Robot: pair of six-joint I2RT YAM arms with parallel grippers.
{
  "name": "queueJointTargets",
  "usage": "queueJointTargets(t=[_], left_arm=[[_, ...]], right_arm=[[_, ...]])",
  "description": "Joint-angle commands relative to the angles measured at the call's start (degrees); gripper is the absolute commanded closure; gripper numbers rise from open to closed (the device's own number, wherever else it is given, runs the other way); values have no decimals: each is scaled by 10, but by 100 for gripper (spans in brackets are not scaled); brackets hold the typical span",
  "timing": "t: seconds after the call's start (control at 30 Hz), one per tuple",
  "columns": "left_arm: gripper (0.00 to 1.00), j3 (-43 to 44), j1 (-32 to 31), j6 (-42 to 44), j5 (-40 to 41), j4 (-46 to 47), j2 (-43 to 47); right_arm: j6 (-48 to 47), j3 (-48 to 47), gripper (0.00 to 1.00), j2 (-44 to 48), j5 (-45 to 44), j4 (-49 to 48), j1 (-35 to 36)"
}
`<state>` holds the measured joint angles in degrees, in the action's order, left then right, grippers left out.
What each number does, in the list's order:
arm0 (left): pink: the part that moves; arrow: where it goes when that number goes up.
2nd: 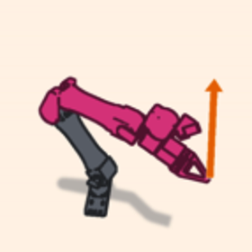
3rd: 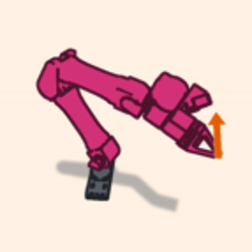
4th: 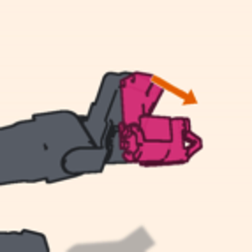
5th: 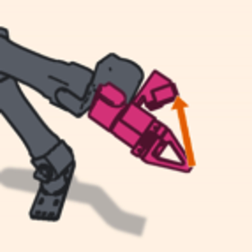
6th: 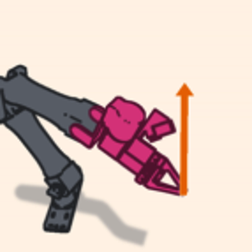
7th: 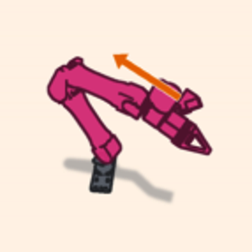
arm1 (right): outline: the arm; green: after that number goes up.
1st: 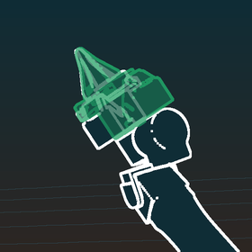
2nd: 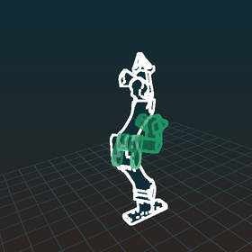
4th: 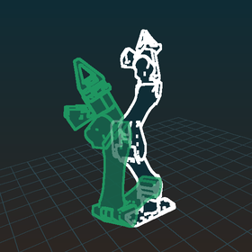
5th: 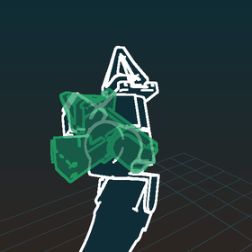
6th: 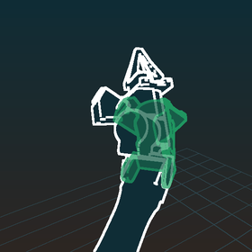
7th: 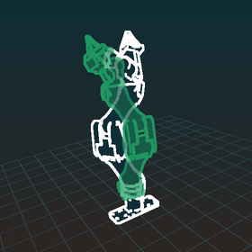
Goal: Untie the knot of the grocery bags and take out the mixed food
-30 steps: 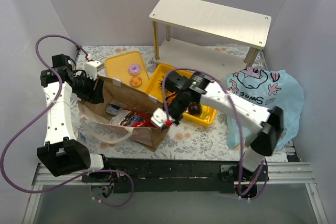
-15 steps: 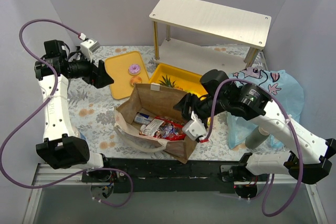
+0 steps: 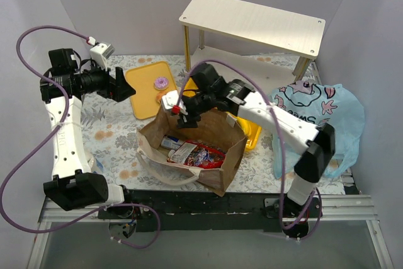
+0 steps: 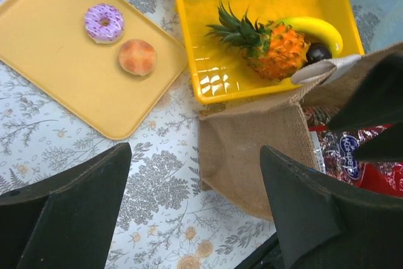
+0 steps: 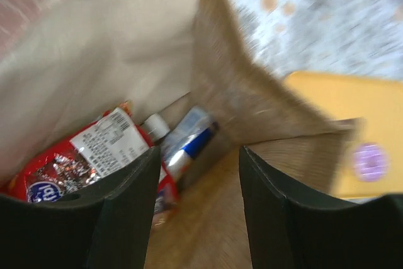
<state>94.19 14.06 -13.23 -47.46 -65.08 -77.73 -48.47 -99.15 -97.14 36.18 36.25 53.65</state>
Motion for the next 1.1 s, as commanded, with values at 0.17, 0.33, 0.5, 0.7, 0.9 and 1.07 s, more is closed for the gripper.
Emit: queueJointTargets(t=[0.17,0.33,0.5,0.7,0.9,1.07], left_arm=[[16,-42,0,-30,-1,42,51],[16,-56,0,-37,-7,51,53],[16,-61,-1,-48,-24,61,51],[15,-57,-3,-52,-25,68,44],[15,-64,-4,-35,-32,77,36],[14,-67,-6,-47,-68,102,22]], right_arm=[[-11,67,27,-33,21,110,20],[12,102,1,-80,64,152,21],[111,149,1,-117,-9,45,39],[108,122,56,-143,-81,14,67],[43,57,99,-90,-75,93,46],[-26,12,99,-24,16,153,0]])
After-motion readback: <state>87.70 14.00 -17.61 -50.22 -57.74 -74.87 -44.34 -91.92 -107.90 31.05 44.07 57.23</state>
